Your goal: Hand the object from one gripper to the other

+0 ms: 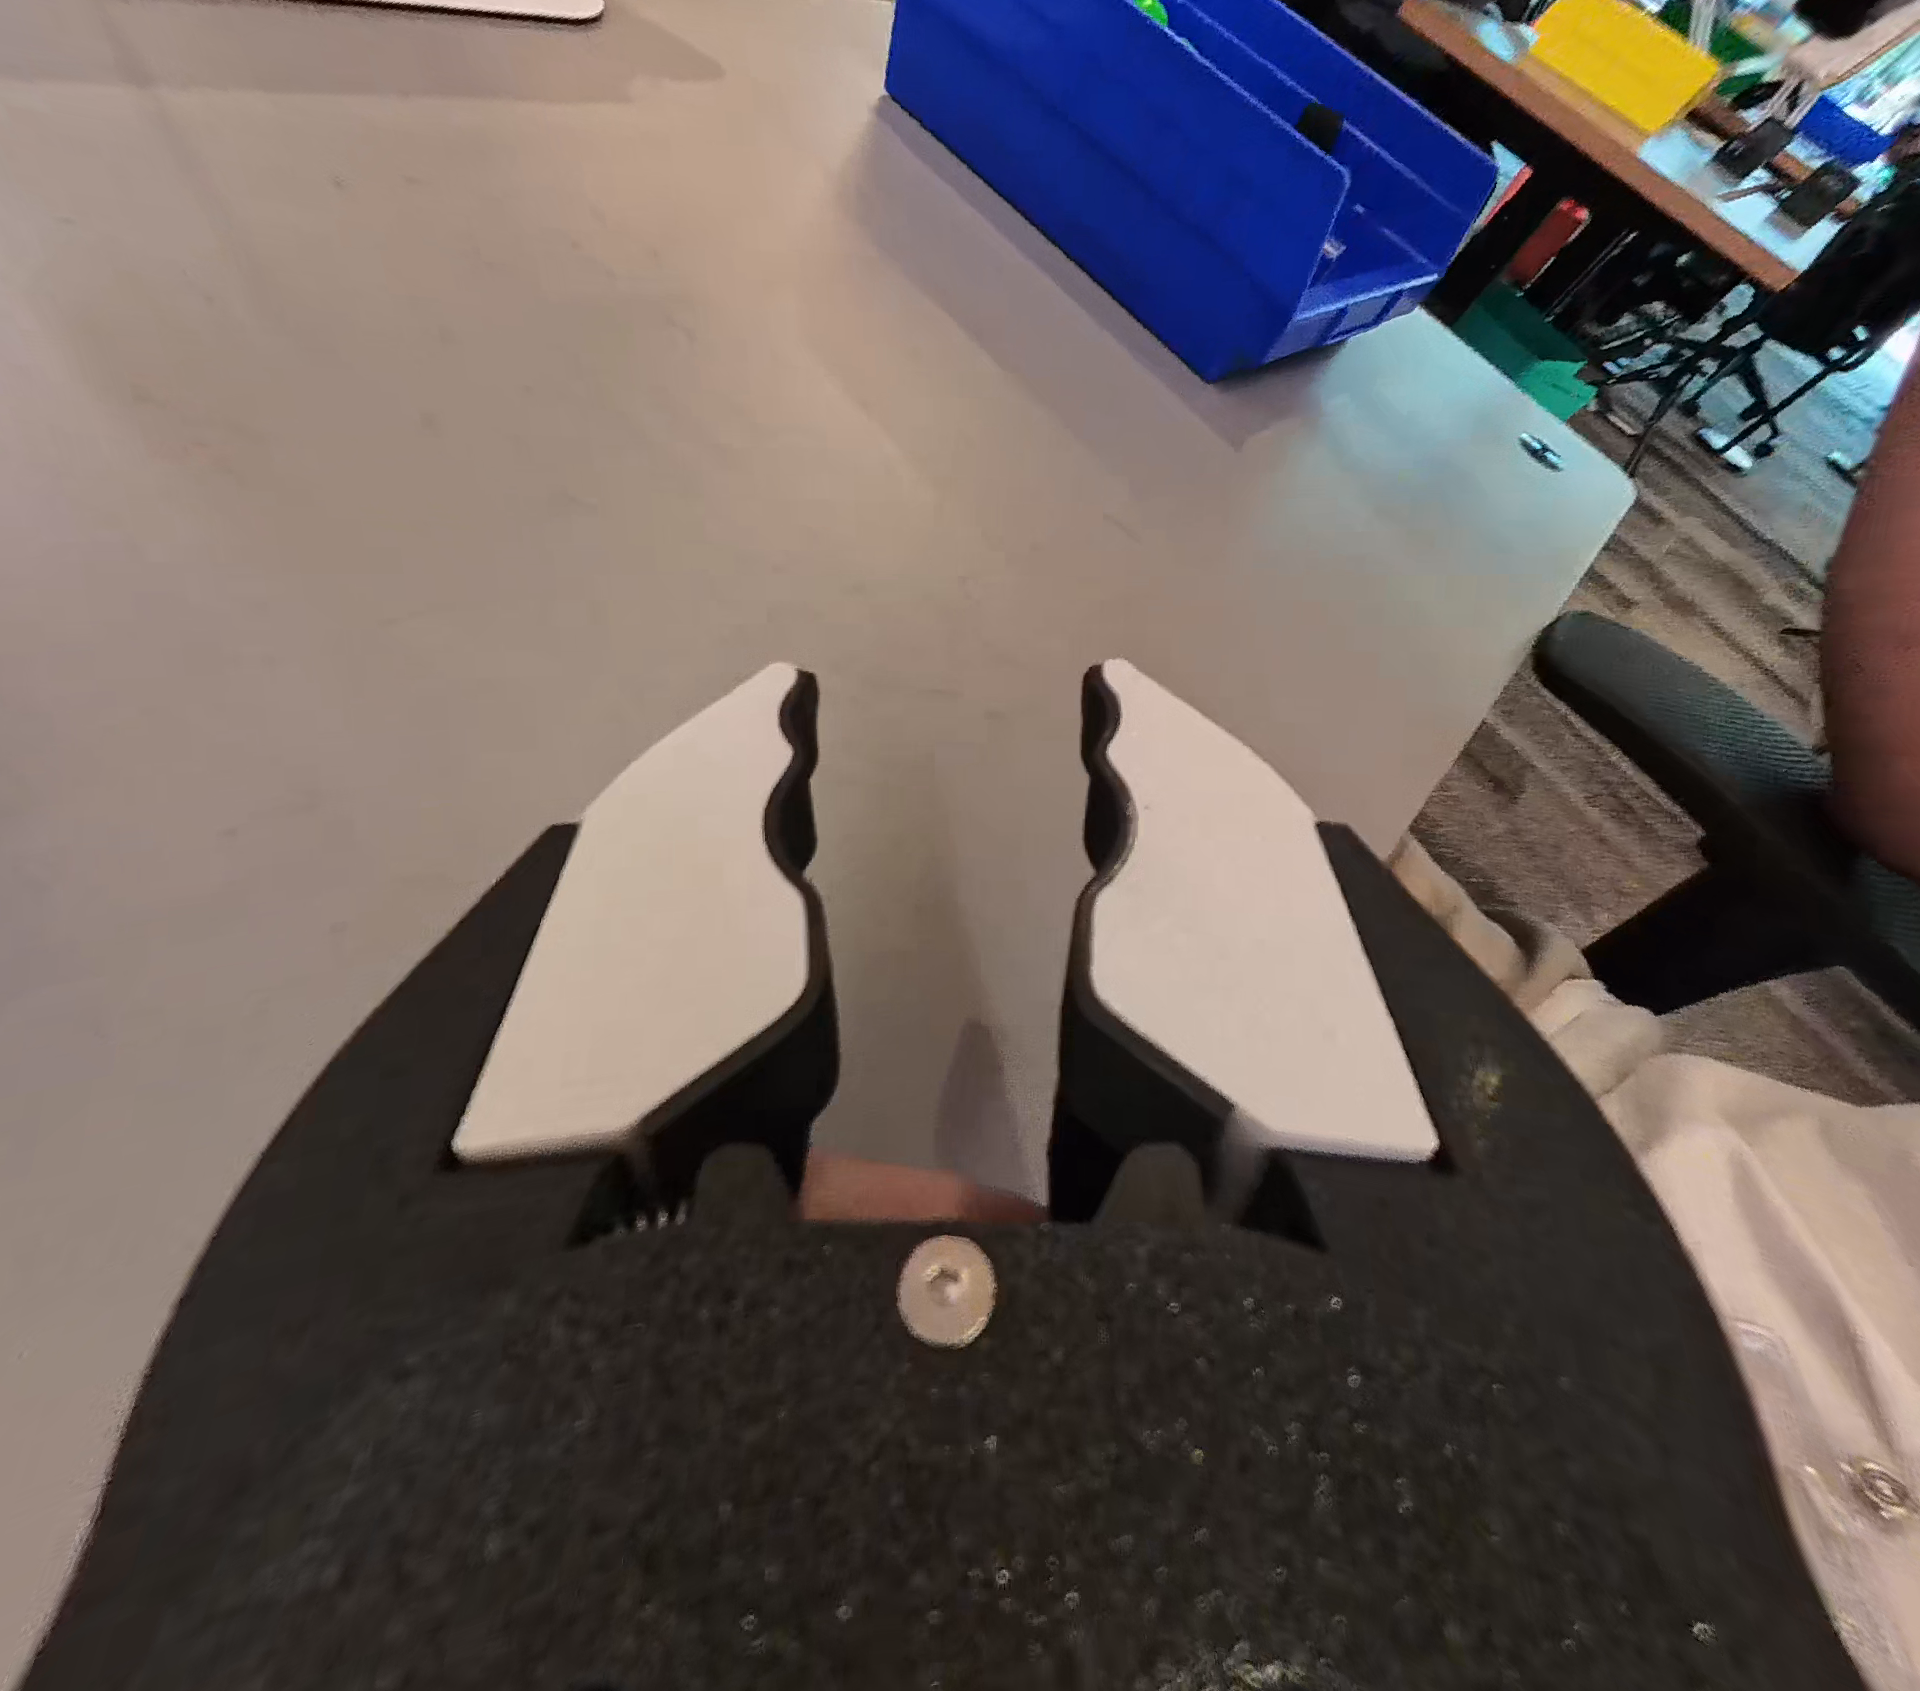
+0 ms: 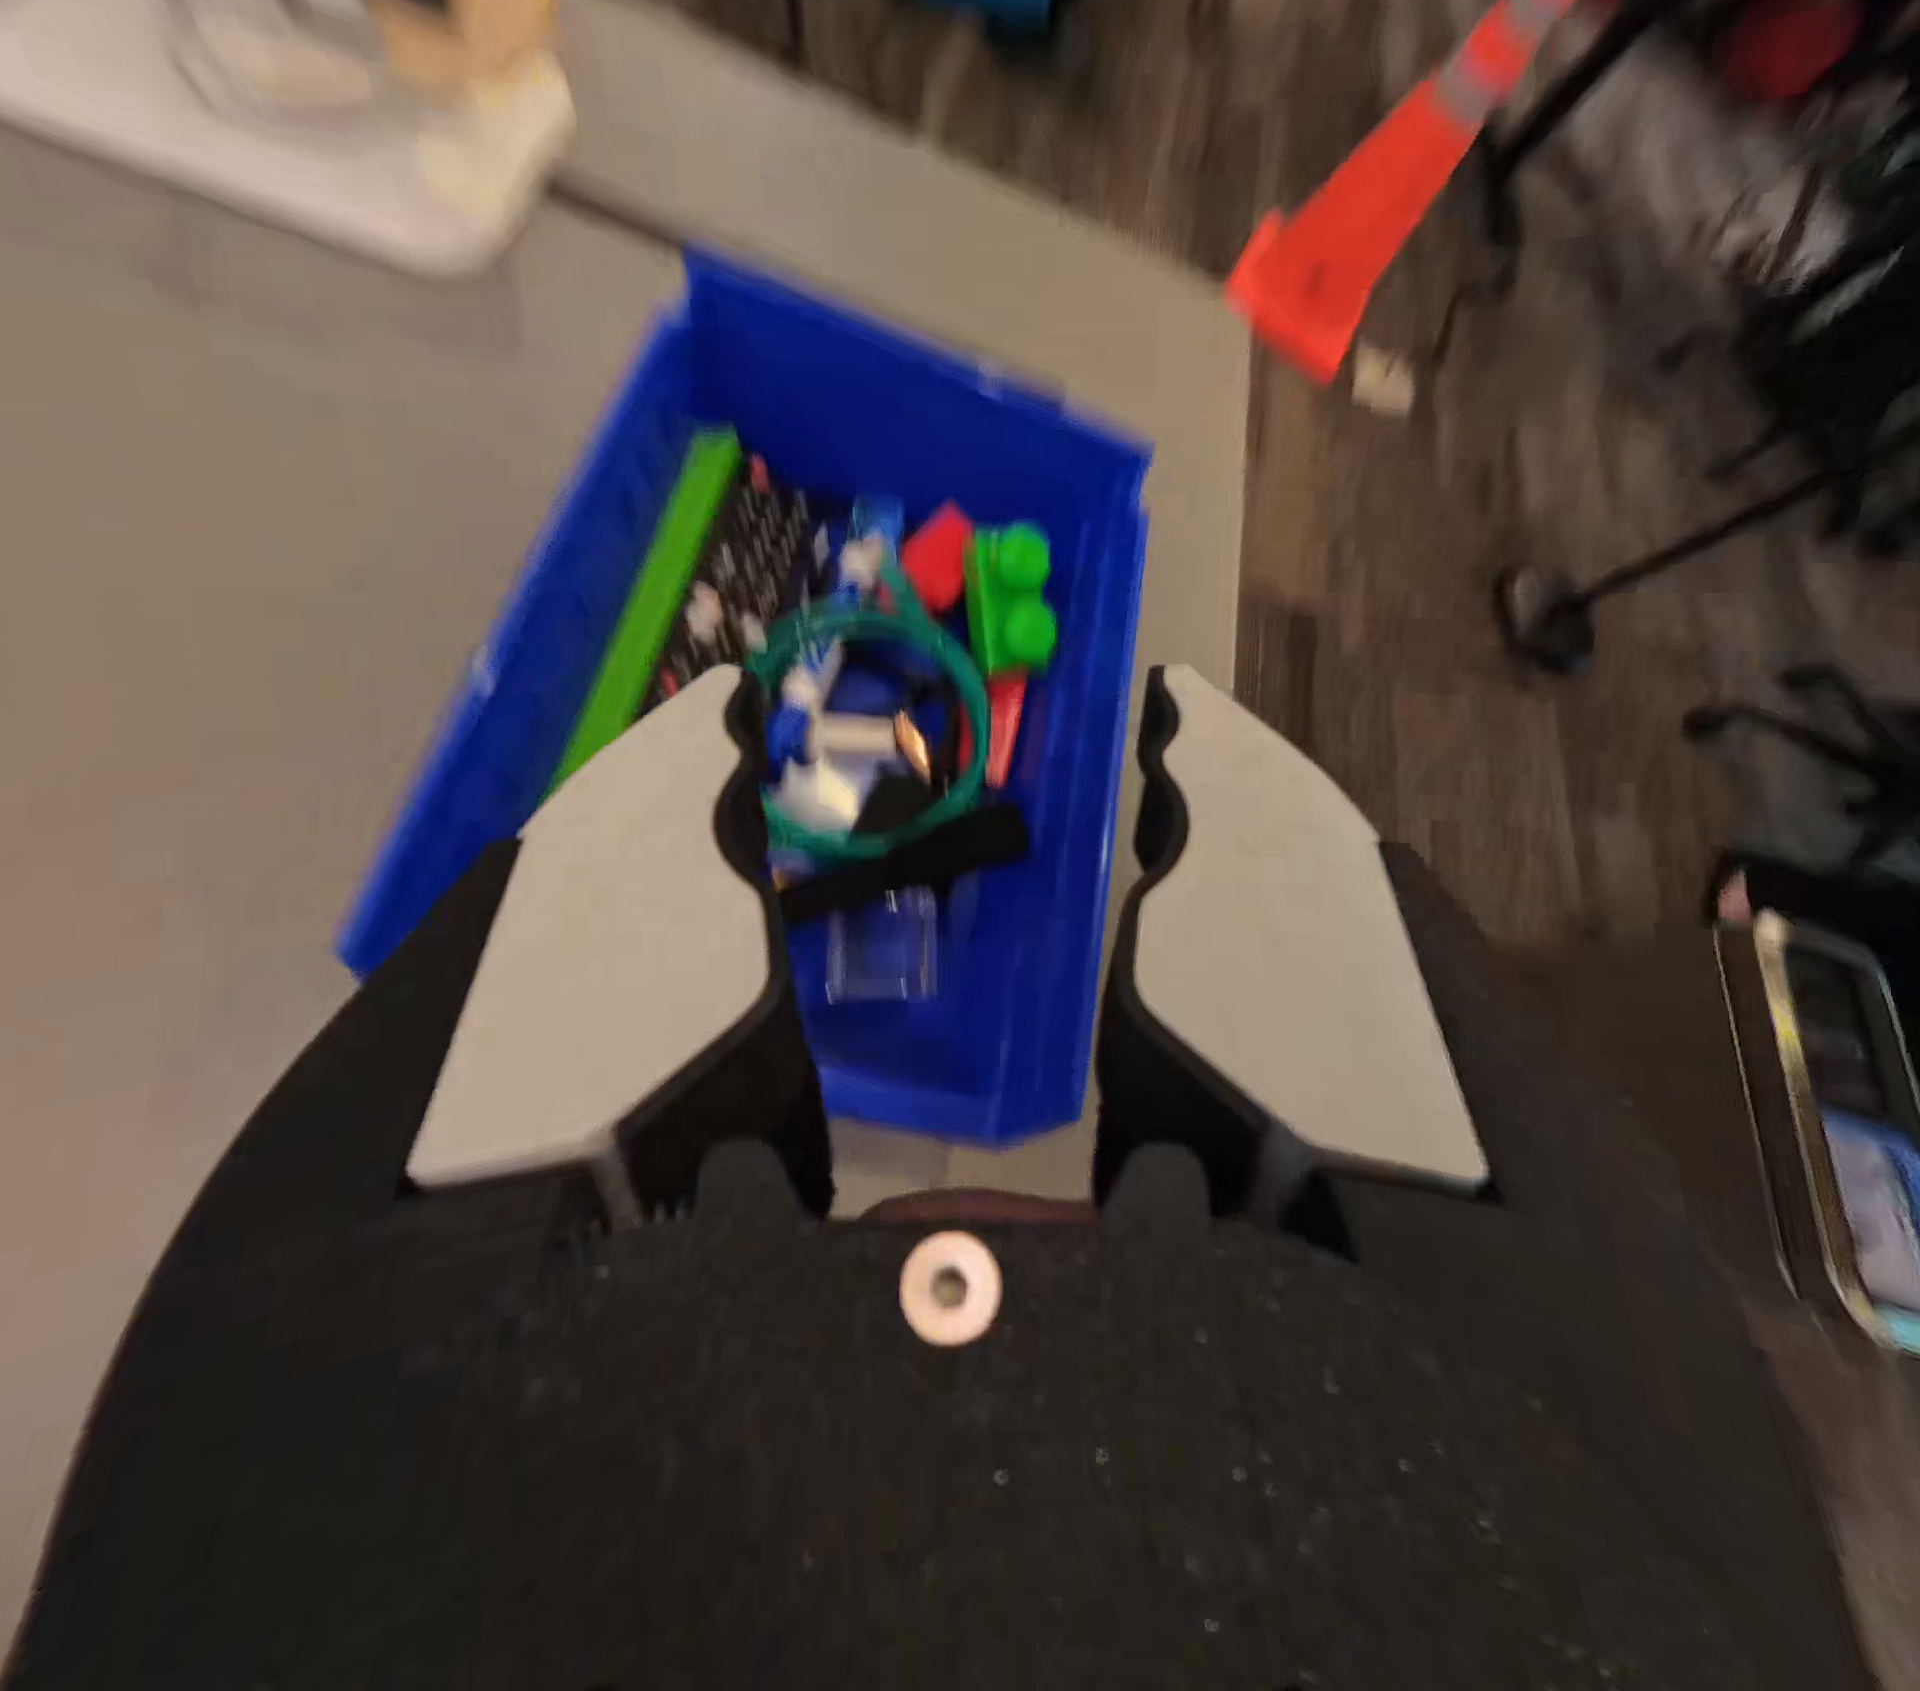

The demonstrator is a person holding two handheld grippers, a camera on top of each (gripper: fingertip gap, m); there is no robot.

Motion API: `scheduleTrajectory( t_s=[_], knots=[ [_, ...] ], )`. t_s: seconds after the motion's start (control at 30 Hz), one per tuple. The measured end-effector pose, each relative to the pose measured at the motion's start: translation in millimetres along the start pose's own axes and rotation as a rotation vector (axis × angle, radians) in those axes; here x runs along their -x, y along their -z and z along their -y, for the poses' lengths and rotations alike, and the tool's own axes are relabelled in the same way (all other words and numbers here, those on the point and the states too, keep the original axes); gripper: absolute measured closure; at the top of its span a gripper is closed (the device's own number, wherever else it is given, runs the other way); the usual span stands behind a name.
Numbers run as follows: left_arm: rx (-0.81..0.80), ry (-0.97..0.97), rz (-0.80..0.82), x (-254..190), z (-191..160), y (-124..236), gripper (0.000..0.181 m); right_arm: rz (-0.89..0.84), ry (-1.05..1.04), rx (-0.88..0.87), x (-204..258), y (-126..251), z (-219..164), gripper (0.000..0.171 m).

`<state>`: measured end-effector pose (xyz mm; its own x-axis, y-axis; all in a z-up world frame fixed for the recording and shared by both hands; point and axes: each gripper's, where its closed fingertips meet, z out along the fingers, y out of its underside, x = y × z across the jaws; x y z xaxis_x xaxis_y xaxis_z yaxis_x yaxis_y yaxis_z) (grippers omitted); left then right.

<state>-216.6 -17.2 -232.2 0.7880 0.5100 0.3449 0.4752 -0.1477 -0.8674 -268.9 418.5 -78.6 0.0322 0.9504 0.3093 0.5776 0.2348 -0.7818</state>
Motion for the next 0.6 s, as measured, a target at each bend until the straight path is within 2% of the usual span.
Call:
scheduleTrajectory(
  t_s=[0.13, 0.23, 0.3, 0.37, 0.43, 0.53, 0.6],
  knots=[
    [-0.034, 0.004, 0.025, 8, 8, 6, 0.135, 0.108, -0.042, -0.459, 38, 66, 75, 0.106],
    [-0.074, 0.008, 0.058, 13, 16, 13, 0.137, 0.285, -0.063, -0.657, 92, 93, 94, 0.105],
    [-0.097, -0.005, 0.085, 16, 20, 17, 0.138, 0.404, -0.068, -0.728, 135, 91, 90, 0.106],
    [-0.119, -0.042, 0.14, 22, 23, 22, 0.138, 0.516, -0.1, -0.699, 184, 71, 64, 0.104],
    [-0.117, -0.094, 0.181, 25, 23, 25, 0.137, 0.631, -0.096, -0.627, 238, 51, 21, 0.105],
    [-0.106, -0.193, 0.257, 33, 22, 27, 0.135, 0.68, -0.021, -0.574, 296, 36, -44, 0.109],
    [-0.072, -0.239, 0.292, 37, 20, 25, 0.131, 0.69, 0.056, -0.56, 318, 38, -65, 0.115]
  ],
)
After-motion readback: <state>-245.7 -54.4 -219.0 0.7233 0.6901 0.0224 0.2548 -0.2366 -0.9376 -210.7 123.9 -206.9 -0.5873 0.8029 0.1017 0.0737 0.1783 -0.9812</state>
